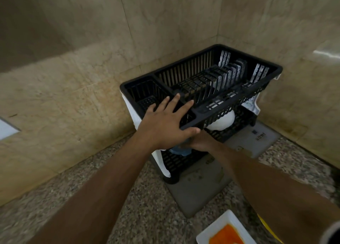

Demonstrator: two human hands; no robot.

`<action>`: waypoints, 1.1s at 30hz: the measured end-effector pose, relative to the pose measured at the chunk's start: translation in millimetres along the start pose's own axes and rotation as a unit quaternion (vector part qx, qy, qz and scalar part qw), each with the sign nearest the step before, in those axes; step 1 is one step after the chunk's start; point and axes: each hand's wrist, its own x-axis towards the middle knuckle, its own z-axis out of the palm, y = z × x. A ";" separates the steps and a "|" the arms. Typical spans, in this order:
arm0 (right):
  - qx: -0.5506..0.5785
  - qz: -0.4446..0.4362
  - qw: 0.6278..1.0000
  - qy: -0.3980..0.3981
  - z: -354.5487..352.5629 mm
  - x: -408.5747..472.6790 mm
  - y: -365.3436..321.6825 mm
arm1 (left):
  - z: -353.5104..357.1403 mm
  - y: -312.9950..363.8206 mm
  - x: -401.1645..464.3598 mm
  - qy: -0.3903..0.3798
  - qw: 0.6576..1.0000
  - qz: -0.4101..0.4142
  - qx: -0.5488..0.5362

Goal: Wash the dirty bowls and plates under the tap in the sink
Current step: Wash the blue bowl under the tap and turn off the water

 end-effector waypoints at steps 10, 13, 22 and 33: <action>-0.021 -0.010 0.999 0.044 1.2 -14.7 -9.9 | -1.2 1.4 -0.5 0.000 1.000 -0.005 -0.003; -0.018 -0.032 0.998 0.059 -2.7 -33.4 -15.8 | -3.0 1.9 -1.1 -0.001 1.000 -0.007 -0.006; -0.027 0.034 0.993 0.114 -12.7 -136.6 -24.0 | -7.5 1.4 -4.1 0.012 1.000 -0.011 -0.004; 0.055 0.101 0.976 0.188 15.6 -316.2 5.7 | 47.3 91.5 -112.9 0.194 0.976 0.042 -0.091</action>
